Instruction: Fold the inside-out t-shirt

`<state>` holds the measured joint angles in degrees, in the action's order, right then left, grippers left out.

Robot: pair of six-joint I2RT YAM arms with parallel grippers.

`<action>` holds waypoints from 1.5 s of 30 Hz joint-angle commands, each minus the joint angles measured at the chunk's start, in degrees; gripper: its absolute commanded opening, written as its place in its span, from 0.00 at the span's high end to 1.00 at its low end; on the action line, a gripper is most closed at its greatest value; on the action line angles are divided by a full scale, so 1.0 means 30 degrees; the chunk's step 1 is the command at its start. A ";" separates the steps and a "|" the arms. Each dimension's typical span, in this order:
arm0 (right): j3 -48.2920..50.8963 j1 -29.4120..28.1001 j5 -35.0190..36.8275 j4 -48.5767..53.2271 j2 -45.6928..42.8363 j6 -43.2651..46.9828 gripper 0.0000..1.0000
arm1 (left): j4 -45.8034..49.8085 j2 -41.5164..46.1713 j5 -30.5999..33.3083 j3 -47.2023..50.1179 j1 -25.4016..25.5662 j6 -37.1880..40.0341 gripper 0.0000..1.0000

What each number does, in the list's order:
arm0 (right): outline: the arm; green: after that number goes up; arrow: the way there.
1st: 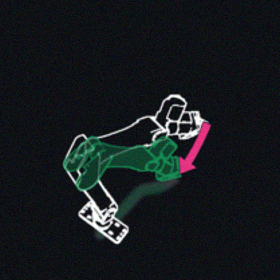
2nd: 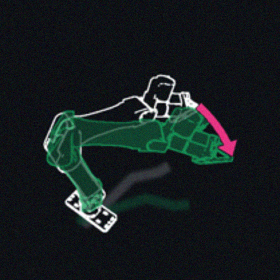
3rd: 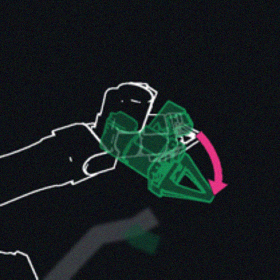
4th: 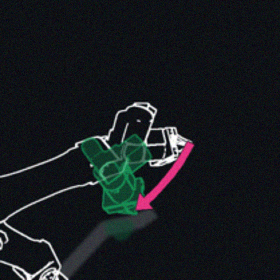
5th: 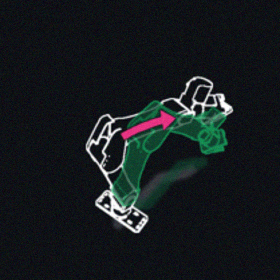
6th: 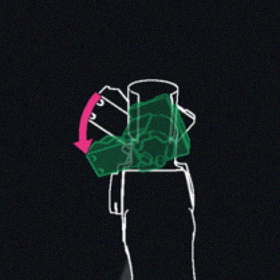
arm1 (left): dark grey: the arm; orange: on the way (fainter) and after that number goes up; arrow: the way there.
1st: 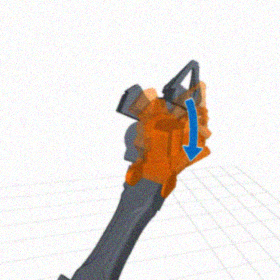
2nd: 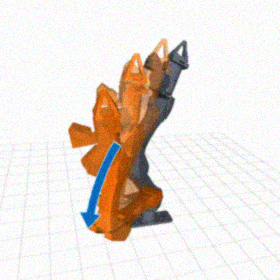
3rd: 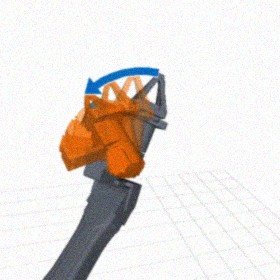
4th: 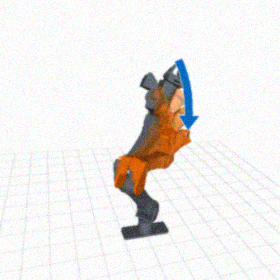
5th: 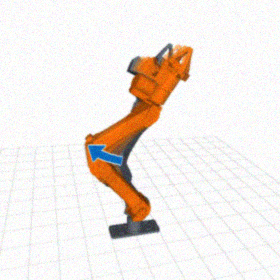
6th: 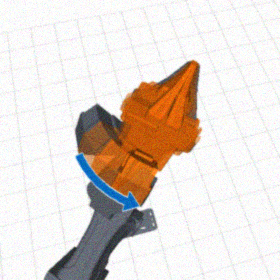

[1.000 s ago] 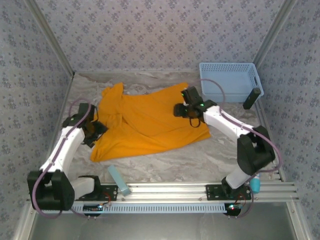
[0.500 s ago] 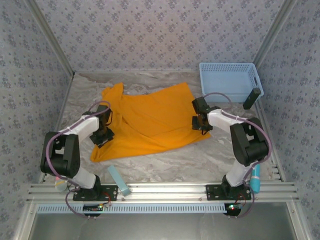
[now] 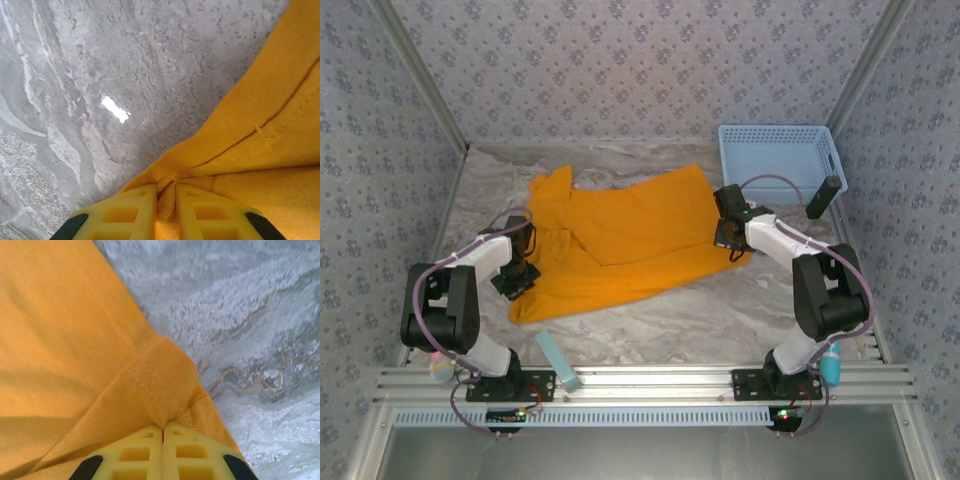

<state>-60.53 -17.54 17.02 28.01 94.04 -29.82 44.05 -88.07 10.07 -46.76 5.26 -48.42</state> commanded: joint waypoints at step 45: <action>0.9561 -1.0112 0.2079 0.6221 -1.1003 -1.4046 0.77 | -0.0984 -0.3714 0.0037 -0.5694 0.1252 0.6541 0.74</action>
<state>-32.03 -44.51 18.09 40.18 64.79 -64.36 42.15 -98.48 10.72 -60.75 10.15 -33.36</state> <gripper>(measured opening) 0.216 0.245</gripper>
